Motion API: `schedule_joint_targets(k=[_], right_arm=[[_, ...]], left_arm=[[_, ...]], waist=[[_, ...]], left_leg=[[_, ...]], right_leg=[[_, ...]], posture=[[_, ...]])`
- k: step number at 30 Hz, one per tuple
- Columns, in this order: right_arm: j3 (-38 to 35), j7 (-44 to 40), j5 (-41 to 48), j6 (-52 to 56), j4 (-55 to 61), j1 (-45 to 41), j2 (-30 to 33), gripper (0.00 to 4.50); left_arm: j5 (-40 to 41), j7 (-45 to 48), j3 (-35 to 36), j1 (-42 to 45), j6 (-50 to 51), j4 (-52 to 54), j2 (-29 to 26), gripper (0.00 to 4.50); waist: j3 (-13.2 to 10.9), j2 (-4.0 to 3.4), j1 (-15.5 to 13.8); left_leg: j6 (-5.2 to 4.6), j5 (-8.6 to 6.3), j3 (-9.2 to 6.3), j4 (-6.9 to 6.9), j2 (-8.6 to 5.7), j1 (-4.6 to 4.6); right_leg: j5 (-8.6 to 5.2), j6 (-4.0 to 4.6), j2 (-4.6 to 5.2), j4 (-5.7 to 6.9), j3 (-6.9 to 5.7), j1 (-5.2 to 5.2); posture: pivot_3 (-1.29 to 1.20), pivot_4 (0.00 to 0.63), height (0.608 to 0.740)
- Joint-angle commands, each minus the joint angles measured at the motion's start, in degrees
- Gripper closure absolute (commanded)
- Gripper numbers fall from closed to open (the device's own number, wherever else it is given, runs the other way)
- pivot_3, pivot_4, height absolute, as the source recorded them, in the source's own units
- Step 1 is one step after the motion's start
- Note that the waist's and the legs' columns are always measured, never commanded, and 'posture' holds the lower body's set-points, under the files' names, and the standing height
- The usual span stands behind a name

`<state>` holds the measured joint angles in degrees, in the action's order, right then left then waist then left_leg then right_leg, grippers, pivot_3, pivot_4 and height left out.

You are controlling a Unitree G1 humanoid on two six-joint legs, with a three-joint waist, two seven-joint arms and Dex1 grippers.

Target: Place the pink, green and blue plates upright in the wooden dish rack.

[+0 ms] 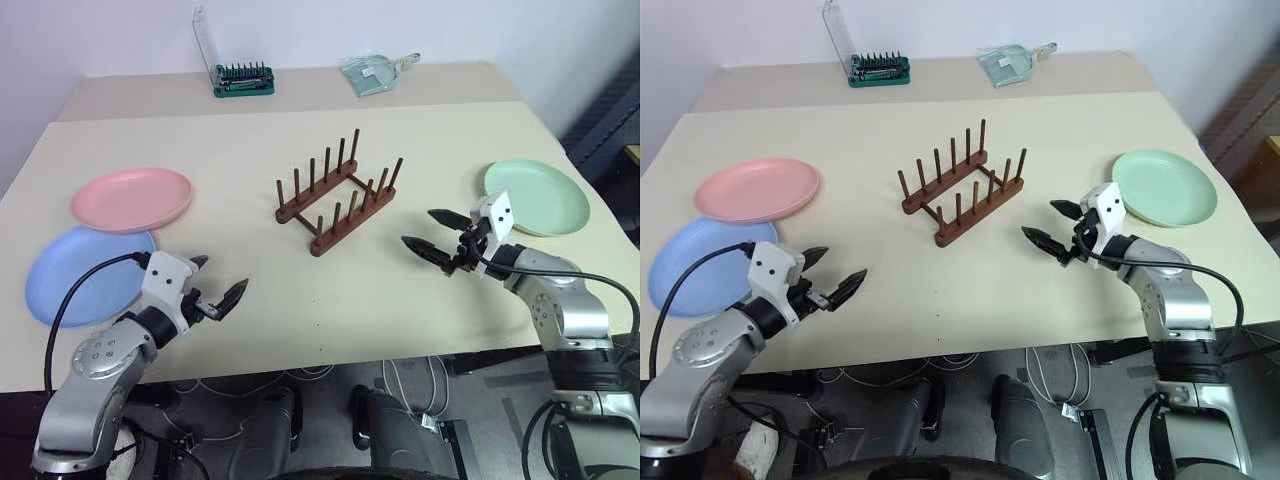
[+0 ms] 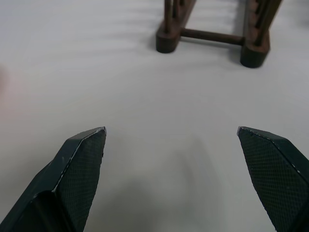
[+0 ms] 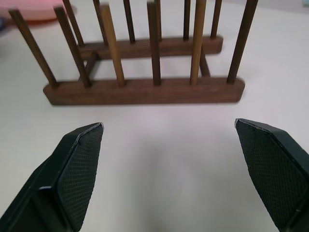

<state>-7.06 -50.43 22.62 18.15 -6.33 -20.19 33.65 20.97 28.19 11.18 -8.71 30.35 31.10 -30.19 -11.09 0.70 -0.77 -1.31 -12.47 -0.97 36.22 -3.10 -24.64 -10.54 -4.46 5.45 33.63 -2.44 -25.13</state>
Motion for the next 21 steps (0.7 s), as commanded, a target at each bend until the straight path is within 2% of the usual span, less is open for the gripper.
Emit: schedule_joint_targets(k=[1,7,19,20,21], right_arm=[[-0.29,-0.22,-0.01,-1.49,0.80,-1.03,-0.19,0.04],[0.44,-0.60,-1.06,-3.36,-1.87,-2.23,-1.30,0.04],[0.98,-0.01,-1.55,-6.11,-0.29,1.22,-2.90,0.04],[1.68,0.84,-1.99,-6.50,1.01,2.48,-3.84,0.04],[1.30,1.02,-1.71,-6.77,2.27,4.34,-4.01,0.04]], left_arm=[[0.40,-0.42,-0.03,-0.22,-0.04,2.90,0.17,0.00],[0.58,-0.57,-0.45,-0.78,0.74,3.80,0.08,0.00],[-0.82,3.81,-6.68,2.63,-0.67,-0.43,-1.92,0.00],[-1.16,5.95,-7.84,2.98,-1.82,-2.00,-2.88,0.00],[-3.44,6.88,-12.21,6.34,-2.23,-4.42,-2.67,0.00]], waist=[[0.00,0.00,0.01],[0.00,0.00,0.03],[0.01,-0.01,0.02],[0.03,0.01,0.09],[0.05,-0.01,0.03]], left_leg=[[0.01,0.00,0.00,0.00,0.00,0.03],[-0.01,0.00,0.01,-0.02,0.00,0.12],[-0.02,0.01,0.02,0.02,0.00,0.20],[-0.02,0.01,0.03,0.02,0.00,0.21],[-0.02,0.01,0.04,0.00,0.00,0.24]], right_leg=[[0.00,0.00,0.00,0.00,0.00,0.03],[0.00,0.00,-0.01,0.02,0.00,0.08],[0.00,0.00,-0.04,0.05,0.00,0.18],[0.00,0.00,-0.04,0.07,0.01,0.18],[0.00,0.00,-0.04,0.10,0.02,0.17]], posture=[[0.00,0.150,0.735],[0.00,0.150,0.735],[0.00,0.150,0.735],[0.00,0.150,0.735],[0.00,0.150,0.735]])
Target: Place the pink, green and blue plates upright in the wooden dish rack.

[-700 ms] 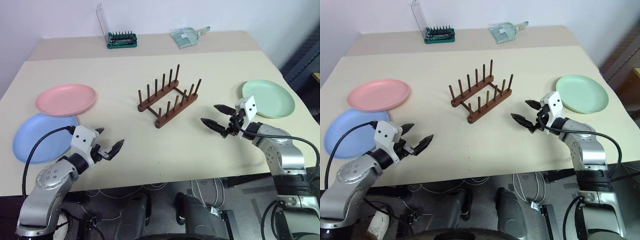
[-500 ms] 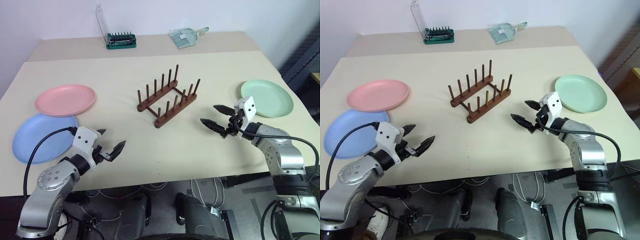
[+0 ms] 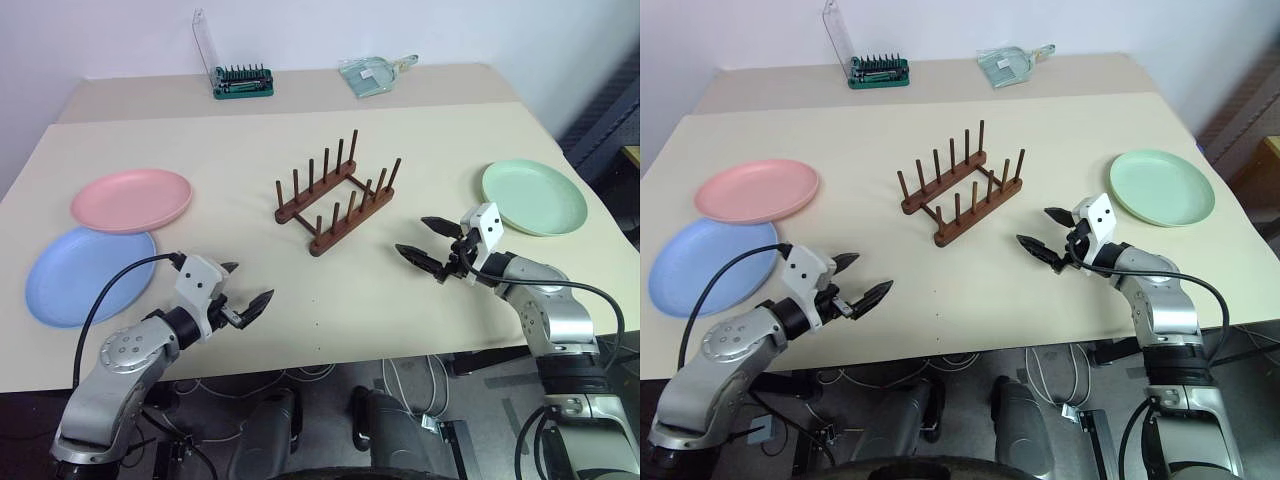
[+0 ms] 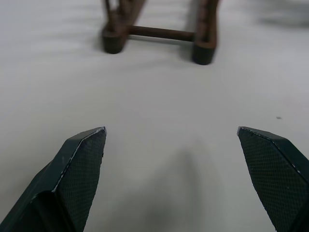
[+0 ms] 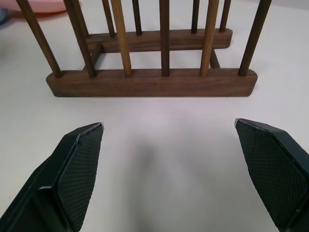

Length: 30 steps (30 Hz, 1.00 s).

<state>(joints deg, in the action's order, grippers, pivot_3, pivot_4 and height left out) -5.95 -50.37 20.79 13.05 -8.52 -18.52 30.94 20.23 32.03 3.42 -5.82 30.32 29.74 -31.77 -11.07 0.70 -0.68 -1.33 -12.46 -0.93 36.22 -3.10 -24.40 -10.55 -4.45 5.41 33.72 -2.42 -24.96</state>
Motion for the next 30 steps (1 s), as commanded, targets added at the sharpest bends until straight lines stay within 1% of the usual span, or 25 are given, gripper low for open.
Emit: schedule_joint_targets(k=[1,3,6,9,11,13,15,21,28,29,30], right_arm=[[-0.20,1.03,0.35,-1.83,5.35,4.02,-1.35,0.04],[-1.14,1.64,1.15,-1.49,8.79,7.20,-1.38,0.04],[-1.70,3.59,1.90,-0.82,13.35,10.91,-2.07,0.04],[-1.27,5.26,1.65,-0.57,15.56,12.95,-2.66,0.04],[-0.96,6.61,1.69,0.10,17.19,13.34,-3.18,0.04],[-0.65,7.80,1.89,1.04,18.78,13.37,-3.67,0.04],[-0.42,8.48,1.87,1.65,19.55,13.37,-3.93,0.04],[0.43,9.68,1.73,2.99,20.54,12.61,-4.46,0.04],[1.78,10.67,1.95,5.64,22.57,10.90,-4.76,0.04],[1.85,10.83,2.02,6.16,23.05,10.70,-4.70,0.00],[1.87,10.99,2.12,6.67,23.45,10.50,-4.62,0.00]], left_arm=[[-4.42,3.63,-7.75,6.02,-2.51,-4.84,-0.84,0.00],[-6.77,4.24,-12.88,11.99,-3.23,-9.81,1.47,0.00],[-9.15,5.67,-17.27,18.06,-5.34,-17.03,4.64,0.00],[-11.68,6.47,-21.04,23.17,-6.85,-23.34,7.84,0.00],[-14.86,4.55,-22.75,26.60,-8.06,-27.88,9.94,0.00],[-15.95,2.37,-22.26,29.42,-8.43,-32.01,12.64,0.00],[-16.01,1.82,-21.55,30.70,-8.76,-33.97,14.28,0.00],[-17.81,1.38,-22.31,31.41,-10.10,-36.32,15.52,0.00],[-17.64,-0.53,-20.87,30.99,-10.52,-37.45,17.74,0.00],[-17.35,-0.86,-20.46,31.02,-10.57,-37.53,18.22,0.53],[-17.17,-1.17,-20.06,31.04,-10.55,-37.65,18.65,0.84]], waist=[[0.06,-0.09,-0.51],[0.06,-0.16,-1.62],[0.07,-0.16,-1.60],[0.10,-0.13,-1.43],[0.12,-0.17,-1.56],[0.13,-0.18,-1.65],[0.14,-0.19,-1.61],[0.15,-0.19,-1.54],[0.17,-0.20,-1.63],[0.17,-0.20,-1.59],[0.17,-0.20,-1.59]], left_leg=[[0.00,0.00,0.00,0.00,0.01,0.03],[0.00,0.01,0.03,0.09,0.00,0.01],[-0.06,-0.03,0.21,0.30,0.00,0.00],[-0.09,-0.05,0.25,0.34,0.00,0.02],[-0.09,-0.05,0.25,0.34,0.01,0.04],[-0.10,-0.04,0.25,0.40,0.01,0.04],[-0.14,-0.07,0.24,0.57,0.01,0.03],[-0.26,-0.15,0.23,0.81,0.01,0.03],[-0.27,-0.16,0.22,0.85,0.01,0.04],[-0.27,-0.16,0.22,0.85,0.01,0.04],[-0.27,-0.16,0.22,0.85,0.01,0.04]], right_leg=[[-0.01,0.00,0.00,0.04,0.00,0.00],[-0.02,-0.01,0.00,0.16,-0.04,0.00],[-0.03,-0.05,0.06,0.27,-0.01,0.02],[-0.02,-0.06,0.06,0.31,0.03,0.02],[-0.02,-0.06,0.06,0.37,0.04,0.01],[-0.02,-0.06,0.06,0.40,0.03,0.03],[-0.01,-0.09,0.05,0.43,0.02,0.09],[0.01,-0.17,0.09,0.41,0.02,0.23],[0.02,-0.18,0.12,0.40,0.03,0.27],[0.02,-0.18,0.12,0.41,0.03,0.28],[0.02,-0.19,0.12,0.40,0.03,0.28]], posture=[[0.00,0.150,0.735],[0.00,0.150,0.735],[0.00,0.150,0.735],[0.00,0.150,0.735],[0.00,0.150,0.735],[0.00,0.150,0.735],[0.00,0.150,0.735],[0.00,0.150,0.735],[0.00,0.150,0.735],[0.00,0.150,0.735],[0.00,0.150,0.735]])
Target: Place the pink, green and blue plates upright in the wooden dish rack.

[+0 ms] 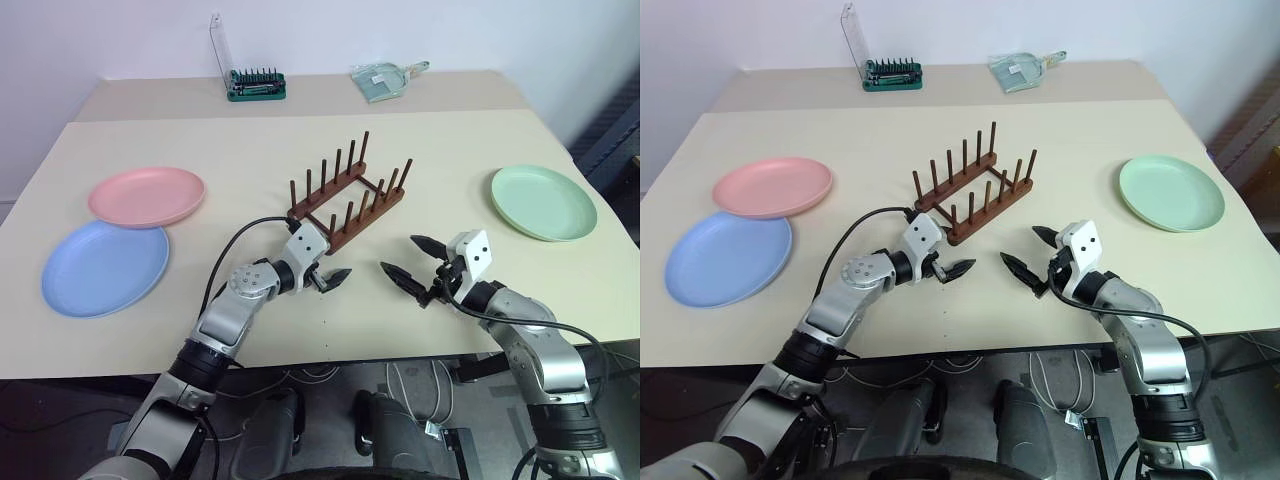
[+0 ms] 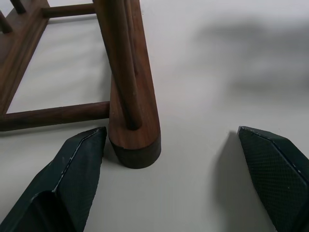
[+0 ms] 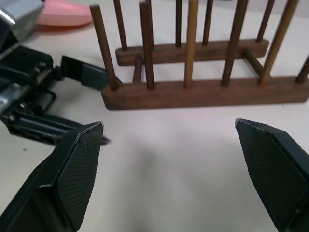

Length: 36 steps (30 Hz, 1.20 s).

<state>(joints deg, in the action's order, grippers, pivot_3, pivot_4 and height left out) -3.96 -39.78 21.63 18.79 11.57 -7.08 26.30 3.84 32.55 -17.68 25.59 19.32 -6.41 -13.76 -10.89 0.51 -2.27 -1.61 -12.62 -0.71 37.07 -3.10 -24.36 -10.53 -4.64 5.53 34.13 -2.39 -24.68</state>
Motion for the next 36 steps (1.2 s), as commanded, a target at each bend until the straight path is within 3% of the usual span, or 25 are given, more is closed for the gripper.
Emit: schedule_joint_targets(k=[1,6,12,17,23,31,34,36], right_arm=[[-0.12,0.53,1.33,1.35,3.67,-1.13,0.11,0.00],[-0.21,0.82,1.38,2.69,4.65,-1.49,0.35,0.00],[-0.20,-1.19,0.10,4.31,5.66,0.63,4.76,0.00],[-2.38,-3.80,1.88,5.68,6.03,3.92,8.76,0.00],[-3.07,-3.13,1.73,5.33,6.09,4.51,8.79,0.00],[-3.52,-3.63,0.91,4.18,4.97,5.56,9.68,0.00],[-4.02,-4.37,0.69,3.92,4.23,6.12,10.66,0.00],[-4.10,-4.80,0.63,3.95,4.16,6.53,11.36,0.54]], left_arm=[[-0.77,-1.79,1.27,-0.37,0.34,-1.60,0.88,1.31],[-1.28,-2.15,1.59,-0.23,-0.22,-2.32,1.38,3.72],[-0.86,4.51,0.26,-0.59,-5.65,-1.35,-1.51,3.77],[5.34,20.40,0.04,-0.99,-6.37,3.42,-8.51,3.77],[4.46,24.13,0.63,0.14,-7.77,0.98,-11.12,3.77],[3.06,19.32,4.28,-1.99,-5.48,0.10,-12.74,0.02],[5.02,19.31,6.54,-4.49,-2.61,3.52,-14.19,0.02],[7.10,20.39,7.73,-6.87,-0.24,6.77,-15.57,0.66]], waist=[[0.00,0.00,0.02],[0.00,-0.01,0.10],[0.01,-0.02,0.11],[-0.01,-0.03,0.09],[-0.01,-0.03,0.06],[-0.01,-0.03,0.20],[0.00,-0.04,0.34],[0.00,-0.04,0.36]], left_leg=[[0.00,0.00,0.00,0.00,0.00,0.00],[0.00,0.00,-0.01,0.00,0.00,0.01],[0.00,0.00,-0.01,0.01,0.00,0.00],[-0.03,-0.02,0.01,-0.03,0.01,-0.07],[-0.03,-0.04,0.02,-0.01,0.01,-0.07],[-0.06,-0.05,0.02,-0.01,0.01,-0.07],[-0.06,-0.05,0.02,-0.03,0.03,-0.06],[-0.06,-0.05,0.02,-0.04,0.03,-0.06]], right_leg=[[0.00,0.00,0.00,0.00,0.00,0.00],[0.01,-0.01,-0.01,0.03,-0.01,0.00],[0.01,-0.01,-0.02,0.01,-0.04,-0.01],[-0.02,0.01,-0.01,-0.02,-0.02,-0.09],[-0.02,0.00,0.04,-0.04,0.00,-0.06],[-0.02,-0.02,0.03,-0.04,0.00,-0.07],[-0.02,-0.03,0.02,-0.03,0.01,-0.09],[-0.02,-0.02,0.02,-0.02,0.01,-0.10]], posture=[[0.00,0.150,0.735],[0.00,0.150,0.735],[0.00,0.150,0.735],[0.00,0.150,0.735],[0.00,0.150,0.735],[0.00,0.150,0.735],[0.00,0.150,0.735],[0.00,0.150,0.735]])
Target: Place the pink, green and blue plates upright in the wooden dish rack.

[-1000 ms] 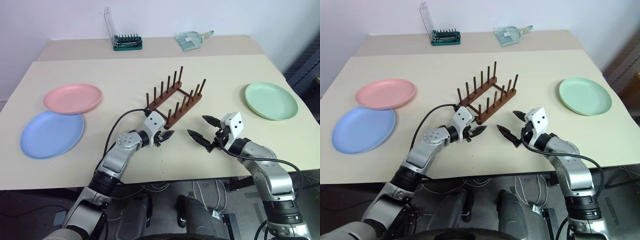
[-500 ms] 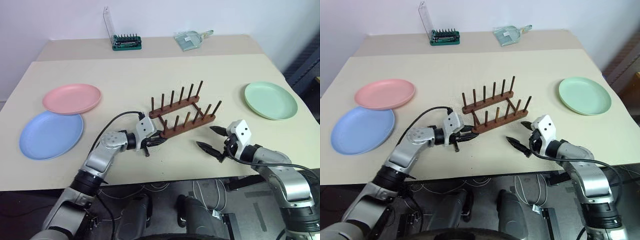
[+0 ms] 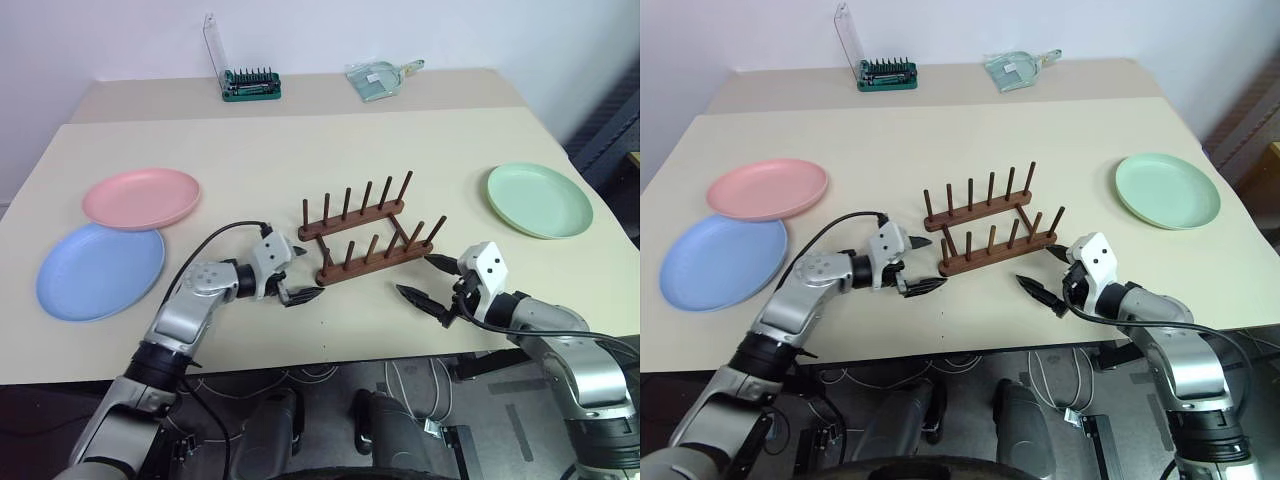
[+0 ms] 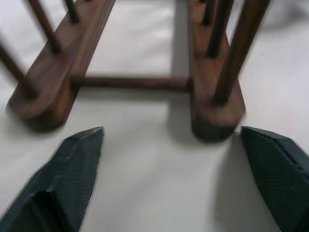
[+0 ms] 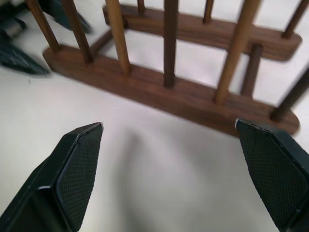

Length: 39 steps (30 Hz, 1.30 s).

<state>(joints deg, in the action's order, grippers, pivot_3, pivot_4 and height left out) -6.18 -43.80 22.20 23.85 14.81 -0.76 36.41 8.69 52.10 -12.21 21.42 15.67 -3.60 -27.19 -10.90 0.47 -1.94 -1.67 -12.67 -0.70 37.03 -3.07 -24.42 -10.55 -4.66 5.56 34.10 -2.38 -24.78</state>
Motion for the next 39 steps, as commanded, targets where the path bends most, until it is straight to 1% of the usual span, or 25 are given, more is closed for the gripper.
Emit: schedule_joint_targets(k=[1,2,4,7,8,12,15,18,22,27,35,37,39], right_arm=[[-1.46,-1.45,0.05,-0.70,1.00,0.41,1.94,0.91],[-1.15,-1.93,0.05,-0.39,1.08,0.54,2.38,1.33],[-0.47,-2.41,-0.46,-0.17,1.18,0.69,3.02,2.34],[1.79,-2.52,-2.16,-0.05,1.14,0.14,3.42,3.96],[2.76,-2.11,-3.40,-0.40,0.60,-0.38,3.37,4.44],[5.52,1.24,-8.67,-1.43,-4.21,-3.85,2.55,4.44],[6.57,1.74,-11.21,-3.16,-7.39,-5.21,2.87,4.44],[7.38,2.20,-13.17,-5.49,-10.03,-6.77,2.38,4.44],[8.59,4.36,-15.94,-8.94,-15.00,-10.39,0.66,4.44],[9.39,6.25,-18.40,-12.65,-20.01,-14.06,-1.42,4.44],[9.21,6.00,-19.12,-14.64,-21.82,-15.23,-2.18,4.44],[8.97,4.96,-18.69,-14.86,-20.67,-14.48,-1.71,4.44],[8.54,0.76,-15.82,-13.81,-15.92,-11.98,0.02,4.44]], left_arm=[[3.77,2.00,2.72,-4.52,4.84,6.51,-3.24,1.05],[4.78,2.72,2.97,-5.72,5.84,8.29,-4.00,1.53],[6.02,3.06,3.15,-6.87,7.55,10.43,-4.73,2.53],[8.05,3.46,2.18,-8.58,10.62,15.10,-4.96,4.10],[8.02,2.83,1.62,-8.71,11.79,16.07,-4.59,4.48],[6.48,0.57,-2.42,-7.58,14.02,17.20,-1.74,4.48],[3.89,-2.39,-4.72,-5.63,13.58,14.18,1.13,4.48],[0.73,-5.89,-5.33,-4.25,11.59,10.85,2.78,4.48],[-1.65,-11.10,-3.51,-3.09,8.35,6.96,4.96,4.48],[-3.35,-15.87,-1.86,-1.80,5.91,2.62,6.01,4.48],[-3.34,-16.99,-1.03,-0.69,4.39,0.60,6.51,4.48],[-2.90,-16.18,-0.92,-1.11,4.28,1.52,5.85,4.48],[2.35,-11.63,1.53,-4.34,6.08,7.51,3.47,4.48]], waist=[[0.01,-0.01,0.02],[0.01,-0.01,0.10],[0.01,-0.03,-0.01],[0.01,-0.03,-0.27],[0.01,-0.02,-0.27],[0.00,-0.03,-0.23],[0.01,-0.02,-0.34],[0.03,-0.01,-0.31],[0.05,0.01,-0.19],[0.06,0.01,-0.11],[0.07,0.00,-0.13],[0.07,0.00,-0.12],[0.06,0.00,-0.04]], left_leg=[[0.00,0.00,0.00,0.01,0.00,0.01],[0.01,-0.01,0.00,0.00,0.00,0.01],[0.03,-0.02,0.00,-0.02,0.02,0.00],[0.15,-0.09,0.00,0.00,0.01,-0.01],[0.16,-0.10,0.00,0.00,0.02,-0.02],[0.16,-0.11,0.01,0.00,0.01,-0.03],[0.15,-0.11,0.02,0.01,0.01,-0.03],[0.05,-0.05,0.03,0.03,0.01,-0.01],[0.05,-0.04,0.04,0.08,0.01,0.13],[0.14,-0.09,0.04,0.09,0.02,0.25],[0.00,-0.01,0.05,0.09,0.02,0.26],[0.00,-0.01,0.06,0.09,0.02,0.26],[0.00,-0.01,0.06,0.08,0.02,0.26]], right_leg=[[0.00,0.00,0.01,0.00,0.01,0.00],[0.00,0.00,0.01,0.00,0.01,0.01],[-0.01,0.00,0.03,-0.02,0.02,0.00],[-0.05,-0.05,0.05,-0.06,0.01,0.02],[-0.07,-0.08,0.05,-0.08,0.02,0.02],[-0.07,-0.09,0.06,-0.09,0.02,0.01],[-0.06,-0.07,0.04,-0.09,0.00,0.01],[-0.04,-0.04,0.02,-0.08,-0.01,0.05],[-0.06,-0.10,0.02,-0.06,-0.01,0.17],[-0.06,-0.13,0.02,-0.03,-0.02,0.25],[0.01,-0.06,0.01,0.01,-0.02,0.24],[0.01,-0.06,0.01,0.01,-0.02,0.24],[0.00,-0.06,0.01,0.01,-0.02,0.23]], posture=[[0.00,0.150,0.735],[0.00,0.150,0.735],[0.00,0.150,0.735],[0.00,0.150,0.735],[0.00,0.150,0.735],[0.00,0.150,0.735],[0.00,0.150,0.735],[0.00,0.150,0.735],[0.00,0.150,0.735],[0.00,0.150,0.735],[0.00,0.150,0.735],[0.00,0.150,0.735],[0.00,0.150,0.735]])
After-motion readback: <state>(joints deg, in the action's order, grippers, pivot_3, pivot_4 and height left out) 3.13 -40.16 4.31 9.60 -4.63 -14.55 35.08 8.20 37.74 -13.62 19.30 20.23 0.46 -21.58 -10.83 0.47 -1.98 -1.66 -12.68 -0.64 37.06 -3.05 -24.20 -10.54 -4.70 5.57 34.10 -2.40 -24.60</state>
